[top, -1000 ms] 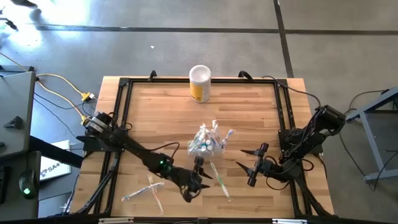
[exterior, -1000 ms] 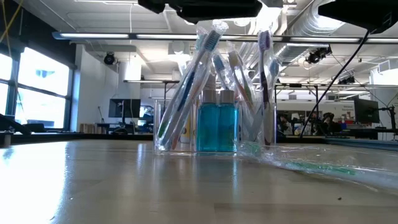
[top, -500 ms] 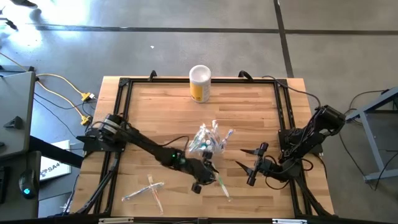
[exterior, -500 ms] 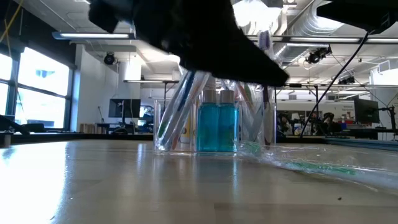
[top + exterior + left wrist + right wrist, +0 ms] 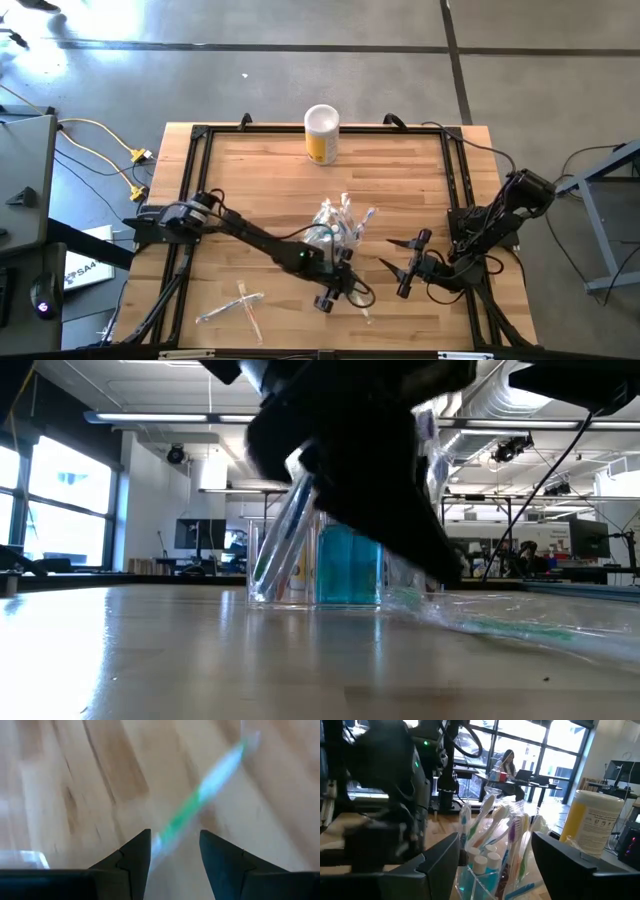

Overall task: Pick & Place toothbrushing station
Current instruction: Put the green toothbrush into the left part of the transparent organizer

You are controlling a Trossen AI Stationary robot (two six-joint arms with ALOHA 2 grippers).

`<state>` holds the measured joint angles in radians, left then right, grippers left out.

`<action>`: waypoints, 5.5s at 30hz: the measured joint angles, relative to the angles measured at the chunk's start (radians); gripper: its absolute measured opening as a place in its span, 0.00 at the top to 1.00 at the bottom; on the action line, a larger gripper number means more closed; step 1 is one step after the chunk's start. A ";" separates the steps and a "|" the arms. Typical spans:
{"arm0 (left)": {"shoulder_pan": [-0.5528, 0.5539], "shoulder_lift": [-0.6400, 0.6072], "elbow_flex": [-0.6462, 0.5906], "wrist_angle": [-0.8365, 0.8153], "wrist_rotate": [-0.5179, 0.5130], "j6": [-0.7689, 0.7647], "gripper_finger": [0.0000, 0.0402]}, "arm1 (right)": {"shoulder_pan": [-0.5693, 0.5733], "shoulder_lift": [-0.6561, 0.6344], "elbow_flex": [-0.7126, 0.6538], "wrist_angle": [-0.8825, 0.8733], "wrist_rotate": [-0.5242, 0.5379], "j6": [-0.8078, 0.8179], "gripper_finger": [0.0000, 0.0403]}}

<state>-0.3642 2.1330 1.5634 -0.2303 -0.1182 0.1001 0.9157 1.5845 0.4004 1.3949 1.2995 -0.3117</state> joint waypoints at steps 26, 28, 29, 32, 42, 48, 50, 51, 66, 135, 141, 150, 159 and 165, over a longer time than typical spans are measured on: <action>0.006 0.084 0.016 -0.070 -0.011 0.035 0.97 | 0.000 0.000 0.000 0.000 0.008 0.004 0.40; 0.001 0.075 0.015 -0.074 -0.053 0.081 0.97 | 0.000 0.000 0.000 0.000 0.008 0.004 0.40; -0.005 0.070 0.014 -0.076 -0.074 0.099 0.96 | 0.000 0.000 0.000 0.000 0.008 0.004 0.40; -0.016 0.066 0.031 -0.109 -0.137 0.141 0.98 | 0.001 0.000 0.000 0.000 0.008 0.004 0.40; -0.078 0.066 0.221 -0.346 -0.356 0.233 1.00 | 0.000 0.000 0.000 -0.001 0.046 0.000 0.40; -0.153 0.064 0.318 -0.473 -0.555 0.272 0.99 | 0.001 0.000 0.000 0.000 0.045 0.000 0.40; -0.183 0.064 0.344 -0.512 -0.644 0.294 0.99 | 0.001 0.000 0.000 0.000 0.047 0.000 0.40; -0.200 0.064 0.354 -0.524 -0.689 0.317 0.99 | 0.001 0.000 0.000 0.000 0.052 0.000 0.40; -0.400 0.063 0.382 -0.766 -1.216 0.614 1.00 | 0.001 0.000 0.000 0.000 0.063 0.005 0.40; -0.132 -0.296 0.142 -1.339 -1.003 0.670 1.00 | 0.031 0.000 0.000 -0.074 0.111 0.402 0.40; -0.097 -0.227 0.142 -1.299 -1.060 0.703 1.00 | 0.031 0.000 0.000 -0.077 0.091 0.425 0.40; -0.103 -0.219 0.143 -1.197 -0.986 0.765 1.00 | 0.031 0.000 0.000 -0.080 0.081 0.424 0.40; -0.107 -0.197 0.142 -1.153 -0.894 0.763 1.00 | 0.031 0.000 0.000 -0.082 0.077 0.424 0.40; -0.099 -0.158 0.144 -1.096 -0.866 0.763 1.00 | 0.031 0.000 0.000 -0.092 0.051 0.424 0.40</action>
<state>-0.4629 1.9746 1.7077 -1.3259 -0.9841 0.8632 0.9470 1.5848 0.4007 1.3029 1.3510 0.1120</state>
